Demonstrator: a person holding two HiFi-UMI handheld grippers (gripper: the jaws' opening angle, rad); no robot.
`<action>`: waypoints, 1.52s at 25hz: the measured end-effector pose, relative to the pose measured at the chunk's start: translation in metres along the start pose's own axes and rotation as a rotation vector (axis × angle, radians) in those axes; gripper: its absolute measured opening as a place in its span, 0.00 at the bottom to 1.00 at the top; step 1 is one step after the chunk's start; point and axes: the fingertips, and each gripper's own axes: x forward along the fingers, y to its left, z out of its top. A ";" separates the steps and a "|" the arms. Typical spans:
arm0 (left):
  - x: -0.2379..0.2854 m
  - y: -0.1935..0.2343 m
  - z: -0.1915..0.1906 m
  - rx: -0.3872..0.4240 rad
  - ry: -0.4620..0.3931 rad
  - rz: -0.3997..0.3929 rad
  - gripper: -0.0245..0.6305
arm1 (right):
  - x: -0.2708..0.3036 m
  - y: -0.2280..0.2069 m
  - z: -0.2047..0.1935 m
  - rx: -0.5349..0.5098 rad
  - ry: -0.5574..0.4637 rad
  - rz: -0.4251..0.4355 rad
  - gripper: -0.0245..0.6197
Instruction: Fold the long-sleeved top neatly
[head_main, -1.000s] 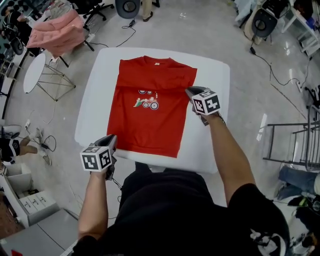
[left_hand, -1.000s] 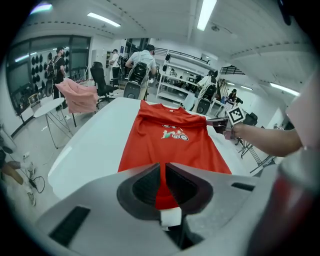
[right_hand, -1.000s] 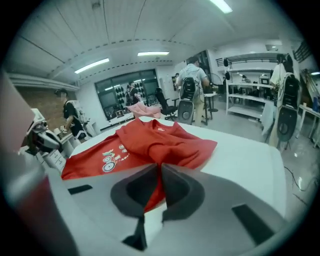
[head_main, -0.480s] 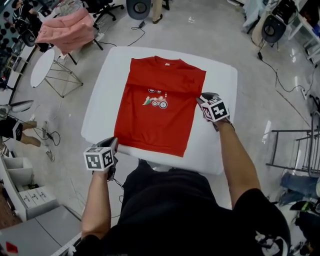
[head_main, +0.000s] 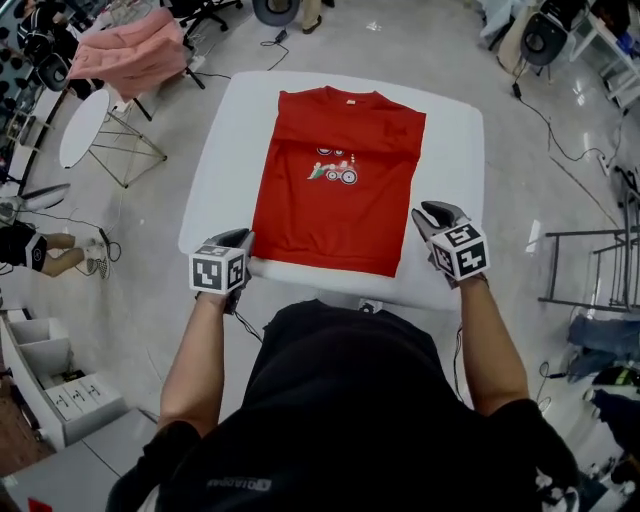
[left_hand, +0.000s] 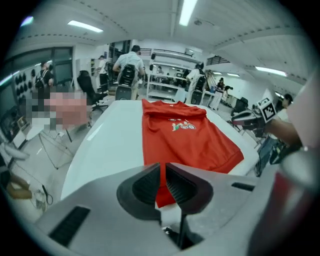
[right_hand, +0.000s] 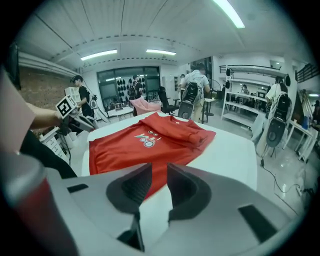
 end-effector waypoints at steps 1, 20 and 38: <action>0.003 -0.005 0.000 0.070 0.011 -0.025 0.09 | -0.004 0.014 -0.005 -0.003 0.009 -0.002 0.19; 0.012 -0.020 -0.081 1.025 0.224 -0.243 0.22 | -0.004 0.150 -0.109 -0.642 0.472 -0.007 0.19; 0.032 -0.015 -0.084 1.131 0.434 -0.355 0.18 | 0.011 0.130 -0.121 -0.581 0.661 0.278 0.29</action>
